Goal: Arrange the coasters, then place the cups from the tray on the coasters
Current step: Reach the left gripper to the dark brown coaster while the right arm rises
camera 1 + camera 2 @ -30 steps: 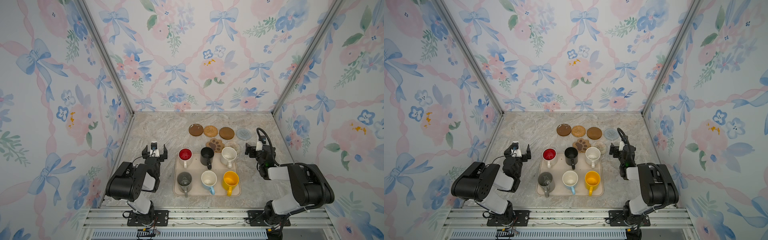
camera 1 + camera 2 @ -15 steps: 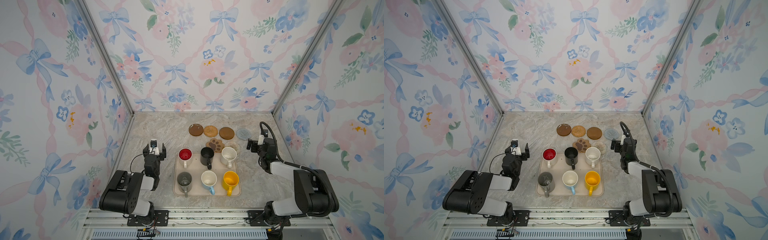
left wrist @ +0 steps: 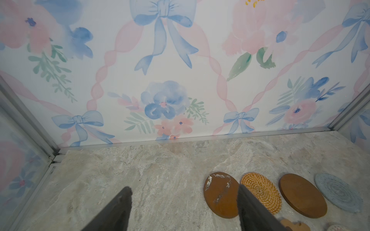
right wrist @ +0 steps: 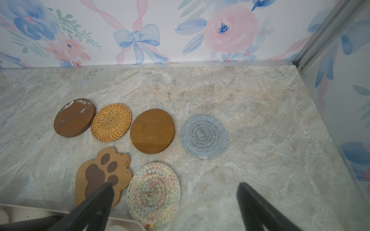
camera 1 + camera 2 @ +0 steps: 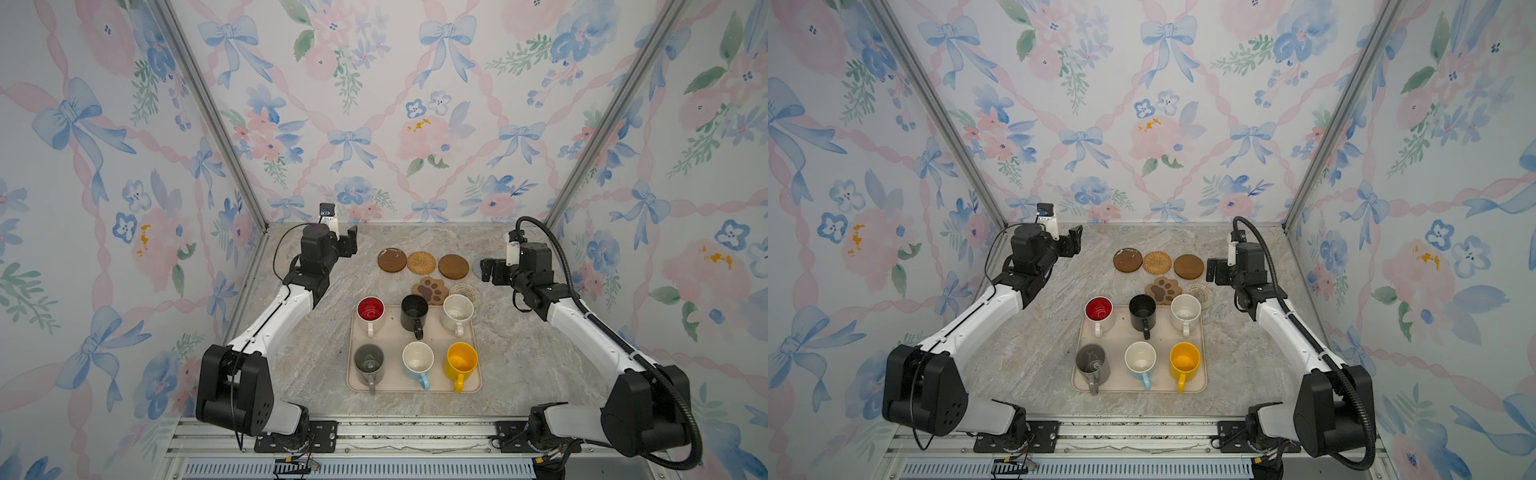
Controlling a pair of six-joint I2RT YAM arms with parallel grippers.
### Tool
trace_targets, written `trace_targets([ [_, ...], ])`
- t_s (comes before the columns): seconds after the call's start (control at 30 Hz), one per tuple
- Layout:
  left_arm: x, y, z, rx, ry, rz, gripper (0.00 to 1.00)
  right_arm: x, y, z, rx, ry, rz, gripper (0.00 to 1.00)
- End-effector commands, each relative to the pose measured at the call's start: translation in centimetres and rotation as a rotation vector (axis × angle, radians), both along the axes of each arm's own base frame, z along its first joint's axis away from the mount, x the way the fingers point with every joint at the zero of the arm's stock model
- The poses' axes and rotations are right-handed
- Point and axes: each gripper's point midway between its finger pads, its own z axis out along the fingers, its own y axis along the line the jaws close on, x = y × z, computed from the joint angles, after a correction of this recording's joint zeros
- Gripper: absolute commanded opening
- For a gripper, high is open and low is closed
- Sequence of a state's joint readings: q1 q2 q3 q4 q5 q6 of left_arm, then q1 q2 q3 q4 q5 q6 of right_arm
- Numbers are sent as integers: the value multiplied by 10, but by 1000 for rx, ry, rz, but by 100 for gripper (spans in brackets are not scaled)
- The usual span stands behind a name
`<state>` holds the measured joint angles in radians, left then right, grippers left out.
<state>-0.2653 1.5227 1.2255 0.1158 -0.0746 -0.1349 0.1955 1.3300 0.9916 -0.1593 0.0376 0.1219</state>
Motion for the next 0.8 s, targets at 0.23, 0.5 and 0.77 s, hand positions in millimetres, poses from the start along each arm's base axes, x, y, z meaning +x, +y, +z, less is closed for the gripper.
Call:
trace_targets([
  [0.23,63,-98,-89,123,466,-225,86,-1,10,17,64,58,-41,100],
  [0.5,108,-134,-143,130,570,-251,90,-10,7,19,76,60,-54,99],
  [0.77,117,-141,-194,129,626,-220,93,-16,2,12,60,79,-58,99],
])
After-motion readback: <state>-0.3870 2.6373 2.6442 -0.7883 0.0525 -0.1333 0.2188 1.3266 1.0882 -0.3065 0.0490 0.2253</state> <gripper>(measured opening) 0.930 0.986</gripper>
